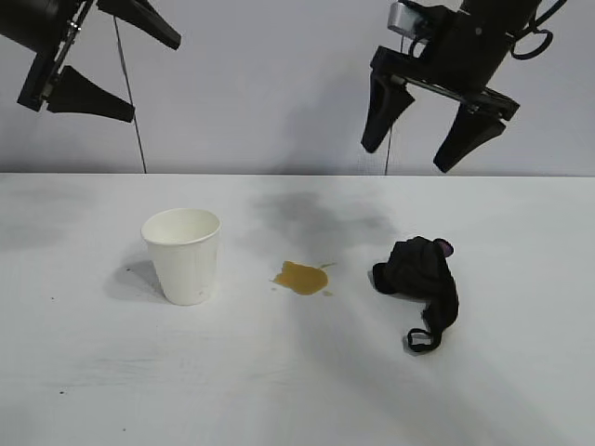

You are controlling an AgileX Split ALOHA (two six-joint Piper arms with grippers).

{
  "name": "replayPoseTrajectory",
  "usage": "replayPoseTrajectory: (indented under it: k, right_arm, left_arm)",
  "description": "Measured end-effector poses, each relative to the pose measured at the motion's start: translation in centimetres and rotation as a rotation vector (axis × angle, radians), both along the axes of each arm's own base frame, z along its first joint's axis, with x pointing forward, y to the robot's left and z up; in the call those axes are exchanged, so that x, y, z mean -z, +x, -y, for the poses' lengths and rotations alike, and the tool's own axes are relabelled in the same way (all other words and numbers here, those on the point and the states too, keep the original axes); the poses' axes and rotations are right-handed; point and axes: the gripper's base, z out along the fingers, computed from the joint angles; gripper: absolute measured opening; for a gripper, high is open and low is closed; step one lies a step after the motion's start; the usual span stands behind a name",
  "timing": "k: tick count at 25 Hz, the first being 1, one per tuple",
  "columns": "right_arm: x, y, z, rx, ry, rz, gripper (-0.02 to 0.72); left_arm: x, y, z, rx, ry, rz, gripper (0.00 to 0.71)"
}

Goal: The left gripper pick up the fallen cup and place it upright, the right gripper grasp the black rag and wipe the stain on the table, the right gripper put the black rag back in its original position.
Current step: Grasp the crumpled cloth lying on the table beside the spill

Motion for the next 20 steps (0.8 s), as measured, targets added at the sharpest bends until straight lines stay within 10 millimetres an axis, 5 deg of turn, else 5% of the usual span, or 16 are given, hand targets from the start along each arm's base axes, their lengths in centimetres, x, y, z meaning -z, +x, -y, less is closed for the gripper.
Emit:
replayPoseTrajectory:
  k: [20]
  right_arm:
    - [1.1,-0.5,-2.9,-0.079,-0.043,-0.015,0.662]
  left_arm:
    - [-0.2,-0.1,0.2,0.002,-0.047,-0.028,0.633]
